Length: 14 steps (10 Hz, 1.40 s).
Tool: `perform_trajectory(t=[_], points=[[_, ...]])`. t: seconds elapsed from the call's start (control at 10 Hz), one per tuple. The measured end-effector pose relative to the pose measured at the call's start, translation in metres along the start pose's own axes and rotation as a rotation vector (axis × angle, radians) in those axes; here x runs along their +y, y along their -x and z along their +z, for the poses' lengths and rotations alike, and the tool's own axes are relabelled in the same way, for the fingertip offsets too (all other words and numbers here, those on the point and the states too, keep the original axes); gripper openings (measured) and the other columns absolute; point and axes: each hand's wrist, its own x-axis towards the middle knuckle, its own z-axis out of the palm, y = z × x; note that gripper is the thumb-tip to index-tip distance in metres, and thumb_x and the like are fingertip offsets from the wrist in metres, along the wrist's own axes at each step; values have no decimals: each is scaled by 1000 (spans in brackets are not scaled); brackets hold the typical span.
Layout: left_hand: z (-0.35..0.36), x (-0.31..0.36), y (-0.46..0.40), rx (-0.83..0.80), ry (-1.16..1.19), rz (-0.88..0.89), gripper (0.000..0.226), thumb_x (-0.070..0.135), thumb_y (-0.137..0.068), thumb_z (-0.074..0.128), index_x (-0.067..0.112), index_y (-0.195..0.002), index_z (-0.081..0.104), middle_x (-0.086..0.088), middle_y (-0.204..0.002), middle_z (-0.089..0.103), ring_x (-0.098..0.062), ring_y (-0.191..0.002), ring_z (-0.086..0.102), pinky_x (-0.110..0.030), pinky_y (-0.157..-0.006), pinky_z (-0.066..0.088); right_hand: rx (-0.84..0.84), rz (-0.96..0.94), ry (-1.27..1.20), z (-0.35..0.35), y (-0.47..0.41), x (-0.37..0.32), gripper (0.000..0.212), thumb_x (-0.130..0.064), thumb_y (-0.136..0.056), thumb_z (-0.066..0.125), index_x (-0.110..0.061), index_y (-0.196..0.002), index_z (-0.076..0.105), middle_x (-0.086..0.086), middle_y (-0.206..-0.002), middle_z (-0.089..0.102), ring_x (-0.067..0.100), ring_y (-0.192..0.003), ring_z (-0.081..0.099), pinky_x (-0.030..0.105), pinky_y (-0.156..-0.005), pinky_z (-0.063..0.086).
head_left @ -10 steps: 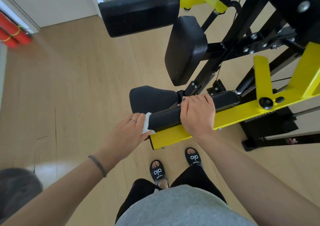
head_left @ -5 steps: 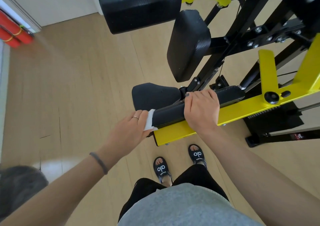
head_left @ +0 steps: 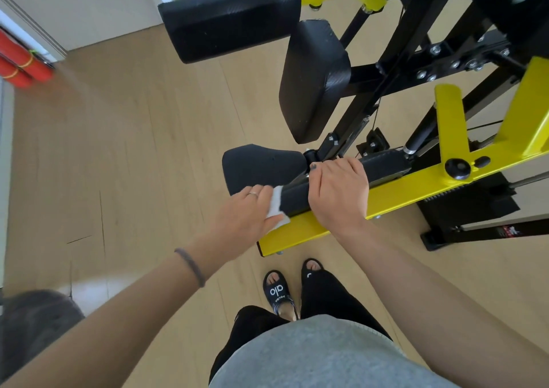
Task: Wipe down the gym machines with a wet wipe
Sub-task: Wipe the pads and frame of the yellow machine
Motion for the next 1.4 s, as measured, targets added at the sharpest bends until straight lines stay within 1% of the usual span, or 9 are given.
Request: perform_trajectory(t=[0.2,0.4,0.5,0.7,0.9,1.1,1.2,1.3,1.4], points=[[-10,-11,36,-100,702,-492,38,37,-109,28,19,-131,53,-4,-110,60,-20,-94,58,-38,-80,51,-29,8,-67,-3,-1,0,62,-31,-107,18,-15,-89,75,0,-83,73,22,-85,65,42,-102,42],[4,-36,-18,-366,1194,-916,34,34,-101,46,16,-117,69,-5,-114,71,-18,-102,65,-31,-87,52,-78,-4,-75,-2,-2,1,55,-30,-107,23,-16,-93,75,0,-87,74,22,-89,65,43,-103,42],[6,-46,-26,-522,1333,-909,23,14,-104,47,9,-99,69,-3,-90,71,-14,-81,63,-25,-71,47,-65,2,-67,-2,-2,0,50,-28,-107,28,-15,-92,75,1,-86,74,22,-88,64,42,-103,41],[33,-66,-57,-885,1284,-938,31,22,-101,55,0,-123,58,-17,-94,71,-21,-72,70,-28,-61,56,-76,28,-24,-1,-3,-2,46,-26,-104,32,-16,-98,76,0,-92,75,20,-92,64,41,-104,41],[51,-71,-67,-1108,1248,-784,27,23,-102,55,-1,-114,54,-16,-79,73,-26,-70,74,-35,-62,59,-99,89,33,-5,-5,-8,53,-28,-103,25,-16,-98,77,0,-97,75,21,-98,65,38,-107,38],[3,-36,-100,-978,1179,-477,34,41,-103,48,14,-118,65,-7,-104,68,-19,-91,64,-32,-83,49,-92,124,33,-6,-7,-10,56,-29,-103,23,-16,-102,78,-1,-98,76,21,-98,66,39,-107,40],[-3,-18,-112,-821,1213,-260,44,32,-109,39,4,-138,55,-3,-107,58,-4,-77,49,-17,-72,41,-64,133,-5,-5,-4,-10,51,-26,-103,28,-15,-101,78,0,-97,76,23,-97,65,40,-107,41],[-3,-18,-112,-846,1220,-322,47,36,-108,40,6,-143,52,-8,-130,59,-1,-82,51,-16,-75,42,-57,150,-17,-4,-4,-10,52,-27,-104,27,-15,-102,78,0,-98,76,24,-99,66,41,-108,41],[9,-61,-75,-975,1144,-409,34,43,-105,45,22,-127,62,-6,-121,67,-16,-98,64,-34,-93,52,-55,152,-25,-4,-3,-11,52,-26,-104,27,-15,-101,78,0,-96,76,23,-97,66,40,-107,41]])
